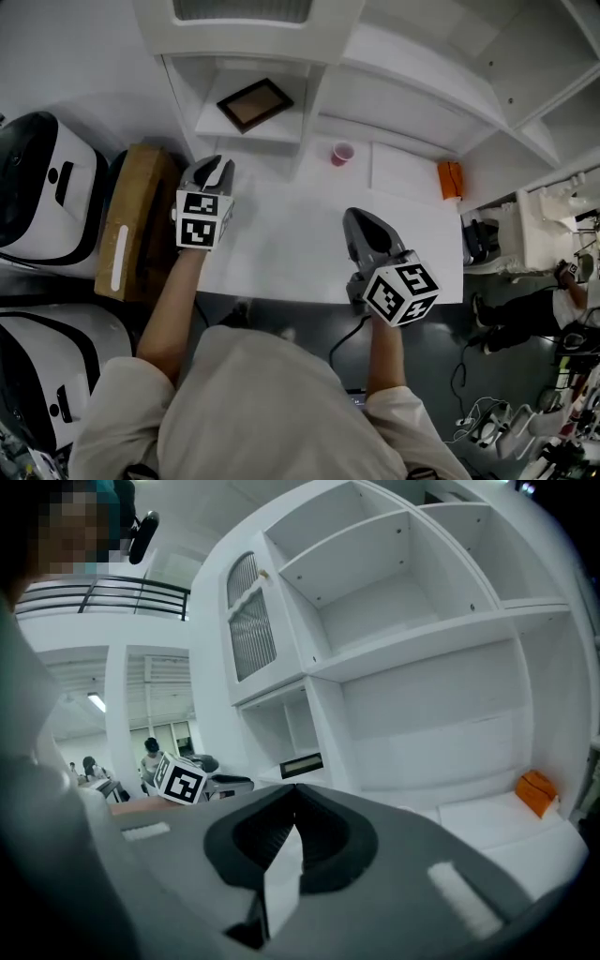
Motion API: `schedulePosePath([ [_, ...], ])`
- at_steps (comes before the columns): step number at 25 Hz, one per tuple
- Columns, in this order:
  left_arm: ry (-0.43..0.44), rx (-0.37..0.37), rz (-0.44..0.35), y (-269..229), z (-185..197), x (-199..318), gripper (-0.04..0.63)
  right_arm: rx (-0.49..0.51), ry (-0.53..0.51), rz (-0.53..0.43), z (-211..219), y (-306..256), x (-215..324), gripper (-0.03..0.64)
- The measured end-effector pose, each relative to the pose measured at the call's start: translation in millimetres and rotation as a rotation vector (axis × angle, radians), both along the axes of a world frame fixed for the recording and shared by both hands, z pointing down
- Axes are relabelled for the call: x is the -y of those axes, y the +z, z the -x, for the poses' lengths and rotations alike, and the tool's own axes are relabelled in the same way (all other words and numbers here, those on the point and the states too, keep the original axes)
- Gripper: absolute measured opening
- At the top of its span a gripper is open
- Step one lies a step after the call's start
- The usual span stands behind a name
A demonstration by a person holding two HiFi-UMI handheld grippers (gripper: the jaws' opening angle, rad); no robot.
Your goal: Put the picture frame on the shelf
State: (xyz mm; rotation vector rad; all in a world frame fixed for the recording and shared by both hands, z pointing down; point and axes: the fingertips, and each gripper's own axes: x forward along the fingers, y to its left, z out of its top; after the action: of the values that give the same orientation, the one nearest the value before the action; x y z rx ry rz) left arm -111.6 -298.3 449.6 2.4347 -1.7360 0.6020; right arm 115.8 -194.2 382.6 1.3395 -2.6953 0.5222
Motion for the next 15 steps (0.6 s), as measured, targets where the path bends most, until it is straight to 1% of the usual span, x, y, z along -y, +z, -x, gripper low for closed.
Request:
schedulePosePath([
  [3,0.006,0.001,-0.011,-6,-3,-21,0.084,0.000,-0.005,-0.017,-5,-8,-12,0.006],
  [8,-0.008,0.019,-0.023,-16,-4,-62,0.084,-0.011,-0.009,-0.046,-15,-20,-33,0.006],
  [15,0.018,-0.001,-0.052,-38,-13,-127,0.084,-0.038,-0.029,-0.085,-19,-34,-71,0.006],
])
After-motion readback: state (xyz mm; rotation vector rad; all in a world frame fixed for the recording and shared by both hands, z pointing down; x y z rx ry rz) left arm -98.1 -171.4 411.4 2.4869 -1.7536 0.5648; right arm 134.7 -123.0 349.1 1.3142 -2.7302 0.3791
